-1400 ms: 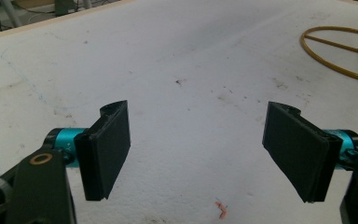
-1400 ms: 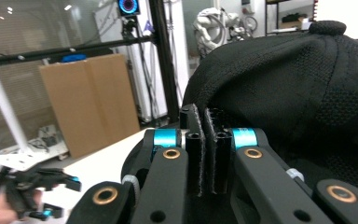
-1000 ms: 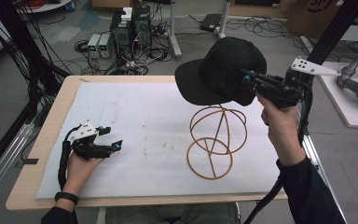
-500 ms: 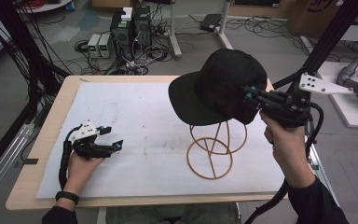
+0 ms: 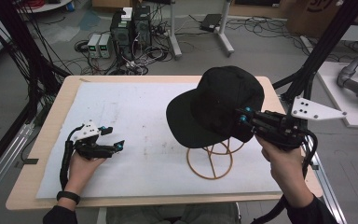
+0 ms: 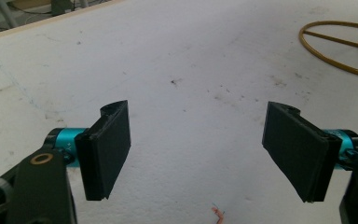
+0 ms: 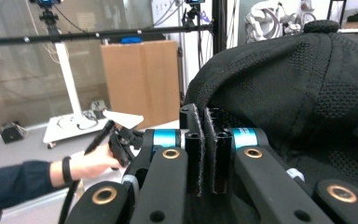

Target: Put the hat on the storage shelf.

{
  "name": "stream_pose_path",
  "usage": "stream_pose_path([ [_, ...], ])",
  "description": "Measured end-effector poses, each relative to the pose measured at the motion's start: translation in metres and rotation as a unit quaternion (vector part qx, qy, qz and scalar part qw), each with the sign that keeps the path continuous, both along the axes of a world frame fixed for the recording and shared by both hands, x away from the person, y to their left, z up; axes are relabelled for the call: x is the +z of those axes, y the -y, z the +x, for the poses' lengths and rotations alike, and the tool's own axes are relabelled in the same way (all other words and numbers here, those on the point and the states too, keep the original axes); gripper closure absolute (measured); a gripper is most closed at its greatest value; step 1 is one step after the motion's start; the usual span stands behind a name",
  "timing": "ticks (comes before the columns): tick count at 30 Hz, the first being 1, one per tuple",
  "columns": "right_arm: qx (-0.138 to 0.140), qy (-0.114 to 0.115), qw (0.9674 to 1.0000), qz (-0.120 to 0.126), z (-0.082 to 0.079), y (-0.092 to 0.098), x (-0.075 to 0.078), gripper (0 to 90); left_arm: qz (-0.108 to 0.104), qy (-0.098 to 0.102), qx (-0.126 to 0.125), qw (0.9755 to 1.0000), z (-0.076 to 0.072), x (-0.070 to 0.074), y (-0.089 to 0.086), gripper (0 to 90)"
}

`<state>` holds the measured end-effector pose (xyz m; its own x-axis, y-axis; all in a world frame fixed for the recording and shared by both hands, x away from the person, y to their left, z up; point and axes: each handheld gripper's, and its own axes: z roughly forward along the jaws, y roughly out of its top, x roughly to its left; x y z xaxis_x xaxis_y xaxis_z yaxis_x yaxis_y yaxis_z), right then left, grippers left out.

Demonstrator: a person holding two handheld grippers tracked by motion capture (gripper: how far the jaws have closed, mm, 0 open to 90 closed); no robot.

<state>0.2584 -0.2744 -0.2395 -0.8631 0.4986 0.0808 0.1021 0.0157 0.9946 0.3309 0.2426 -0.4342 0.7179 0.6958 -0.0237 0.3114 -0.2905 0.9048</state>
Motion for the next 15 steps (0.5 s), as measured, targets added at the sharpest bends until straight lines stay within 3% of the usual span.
stream_pose_path([
  [4, -0.013, 0.004, 0.9999, -0.010, -0.008, 0.000, -0.010, 88.7, 0.001, -0.002, -0.001, 1.0000, 0.001, -0.001, 0.000, 23.6],
  [15, -0.004, -0.011, 0.9998, -0.016, -0.018, 0.000, -0.031, 88.3, 0.002, -0.003, -0.001, 1.0000, 0.001, -0.001, 0.002, 23.6],
])
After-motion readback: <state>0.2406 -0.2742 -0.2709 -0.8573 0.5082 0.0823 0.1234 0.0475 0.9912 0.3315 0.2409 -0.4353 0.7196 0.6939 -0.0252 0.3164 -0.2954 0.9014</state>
